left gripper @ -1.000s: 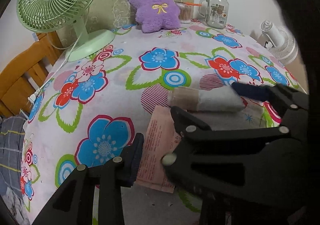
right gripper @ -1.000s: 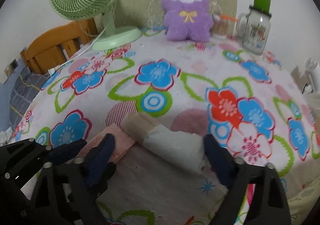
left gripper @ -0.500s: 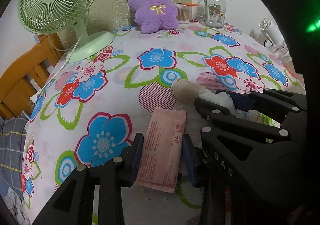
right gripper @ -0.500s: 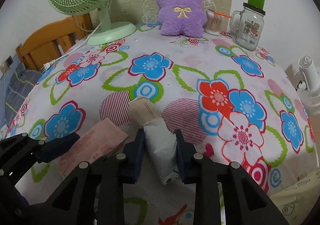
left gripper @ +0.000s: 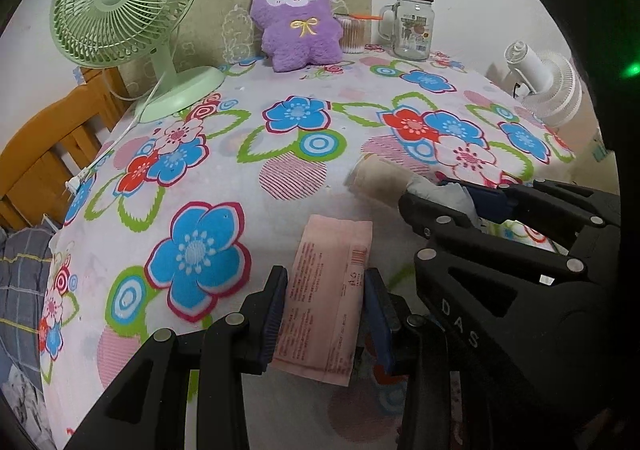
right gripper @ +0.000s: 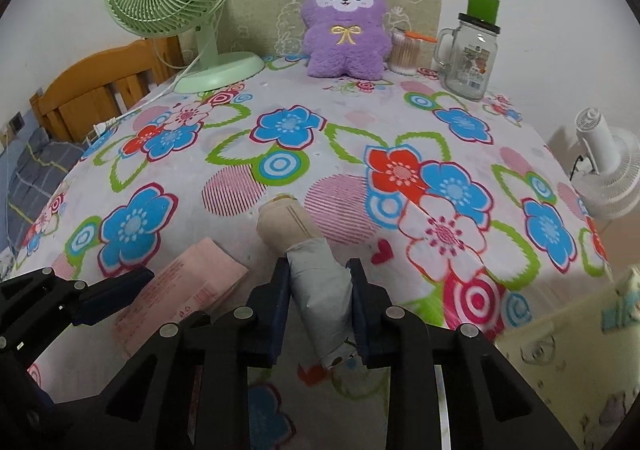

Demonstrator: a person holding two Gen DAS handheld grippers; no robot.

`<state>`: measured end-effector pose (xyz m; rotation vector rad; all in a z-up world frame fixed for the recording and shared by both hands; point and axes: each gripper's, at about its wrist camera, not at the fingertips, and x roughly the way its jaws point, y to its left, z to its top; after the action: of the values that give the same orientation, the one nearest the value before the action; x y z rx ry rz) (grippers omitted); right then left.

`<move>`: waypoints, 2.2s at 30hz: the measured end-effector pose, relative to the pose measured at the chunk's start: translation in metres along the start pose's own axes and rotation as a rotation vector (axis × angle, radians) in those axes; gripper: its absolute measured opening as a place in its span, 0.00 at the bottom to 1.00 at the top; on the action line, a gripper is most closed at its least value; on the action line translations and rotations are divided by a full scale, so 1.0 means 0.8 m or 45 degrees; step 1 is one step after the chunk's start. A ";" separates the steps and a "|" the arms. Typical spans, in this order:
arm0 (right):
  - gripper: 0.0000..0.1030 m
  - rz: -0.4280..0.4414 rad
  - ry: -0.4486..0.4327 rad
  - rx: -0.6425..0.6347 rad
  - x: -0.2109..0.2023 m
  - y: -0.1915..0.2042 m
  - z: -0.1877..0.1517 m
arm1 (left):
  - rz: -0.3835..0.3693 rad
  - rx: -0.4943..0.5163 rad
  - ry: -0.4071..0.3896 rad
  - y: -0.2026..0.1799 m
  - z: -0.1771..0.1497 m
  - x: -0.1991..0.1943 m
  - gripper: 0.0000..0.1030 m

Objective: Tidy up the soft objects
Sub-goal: 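Carry the pink packet with left tool while right tool carries the roll to the box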

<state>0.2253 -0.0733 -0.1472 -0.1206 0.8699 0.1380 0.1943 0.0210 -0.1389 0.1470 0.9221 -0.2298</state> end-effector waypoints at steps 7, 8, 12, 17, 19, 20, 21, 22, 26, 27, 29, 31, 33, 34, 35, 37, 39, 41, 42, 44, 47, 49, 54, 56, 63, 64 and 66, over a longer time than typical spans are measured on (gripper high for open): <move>0.29 -0.017 -0.033 0.010 -0.027 -0.005 -0.017 | 0.015 0.010 -0.017 -0.013 -0.019 -0.019 0.38; 0.29 -0.018 -0.039 0.011 -0.031 -0.006 -0.019 | 0.017 0.012 -0.020 -0.014 -0.021 -0.021 0.38; 0.29 -0.004 -0.064 0.014 -0.051 -0.009 -0.028 | 0.018 0.010 -0.031 -0.022 -0.031 -0.034 0.38; 0.29 0.009 -0.085 0.008 -0.074 -0.010 -0.040 | 0.033 -0.008 -0.051 -0.030 -0.040 -0.048 0.38; 0.29 0.012 -0.091 0.008 -0.082 -0.011 -0.044 | 0.035 -0.012 -0.058 -0.033 -0.042 -0.054 0.38; 0.29 0.013 -0.095 0.007 -0.086 -0.011 -0.047 | 0.034 -0.013 -0.062 -0.035 -0.043 -0.056 0.38; 0.29 0.014 -0.096 0.005 -0.088 -0.011 -0.049 | 0.034 -0.012 -0.065 -0.037 -0.045 -0.059 0.38; 0.29 0.015 -0.098 0.004 -0.092 -0.012 -0.051 | 0.038 -0.013 -0.068 -0.039 -0.046 -0.061 0.38; 0.29 0.022 -0.111 0.001 -0.105 -0.013 -0.059 | 0.043 -0.022 -0.077 -0.046 -0.052 -0.069 0.38; 0.29 0.024 -0.115 0.002 -0.109 -0.013 -0.061 | 0.045 -0.024 -0.080 -0.048 -0.053 -0.071 0.38; 0.29 0.030 -0.121 0.005 -0.116 -0.014 -0.065 | 0.048 -0.027 -0.089 -0.052 -0.056 -0.076 0.38; 0.29 0.034 -0.127 0.007 -0.122 -0.015 -0.069 | 0.049 -0.032 -0.098 -0.054 -0.057 -0.081 0.38; 0.29 0.039 -0.133 0.006 -0.129 -0.015 -0.073 | 0.058 -0.035 -0.109 -0.058 -0.059 -0.085 0.38; 0.29 0.040 -0.137 0.005 -0.132 -0.015 -0.075 | 0.068 -0.034 -0.117 -0.060 -0.060 -0.088 0.38; 0.29 0.041 -0.140 0.004 -0.135 -0.015 -0.077 | 0.075 -0.032 -0.125 -0.062 -0.062 -0.091 0.38; 0.29 0.044 -0.147 0.003 -0.142 -0.015 -0.080 | 0.072 -0.037 -0.134 -0.064 -0.063 -0.096 0.38; 0.29 0.046 -0.154 0.001 -0.148 -0.015 -0.084 | 0.076 -0.041 -0.142 -0.067 -0.066 -0.101 0.38; 0.29 0.048 -0.159 -0.001 -0.153 -0.016 -0.087 | 0.082 -0.038 -0.146 -0.071 -0.068 -0.104 0.38; 0.29 0.049 -0.162 0.001 -0.156 -0.016 -0.089 | 0.081 -0.036 -0.149 -0.073 -0.069 -0.105 0.38; 0.30 0.050 -0.170 0.005 -0.162 -0.018 -0.092 | 0.080 -0.033 -0.159 -0.077 -0.071 -0.110 0.38; 0.30 0.048 -0.182 0.008 -0.170 -0.021 -0.095 | 0.086 -0.029 -0.174 -0.082 -0.072 -0.118 0.38; 0.29 0.046 -0.190 0.010 -0.176 -0.023 -0.096 | 0.086 -0.028 -0.184 -0.086 -0.074 -0.123 0.38; 0.30 0.032 -0.202 0.030 -0.189 -0.033 -0.098 | 0.091 -0.022 -0.202 -0.096 -0.073 -0.132 0.38; 0.30 0.032 -0.211 0.037 -0.196 -0.037 -0.098 | 0.090 -0.015 -0.209 -0.101 -0.071 -0.136 0.38; 0.30 0.016 -0.250 0.051 -0.220 -0.051 -0.089 | 0.088 0.007 -0.249 -0.118 -0.061 -0.156 0.38; 0.30 0.015 -0.256 0.053 -0.223 -0.053 -0.087 | 0.090 0.011 -0.254 -0.121 -0.058 -0.159 0.38; 0.30 0.013 -0.264 0.058 -0.229 -0.058 -0.084 | 0.091 0.022 -0.265 -0.125 -0.053 -0.164 0.38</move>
<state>0.0656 -0.1427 -0.0474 -0.0579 0.6663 0.1371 0.0590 -0.0485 -0.0617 0.1684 0.7067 -0.1834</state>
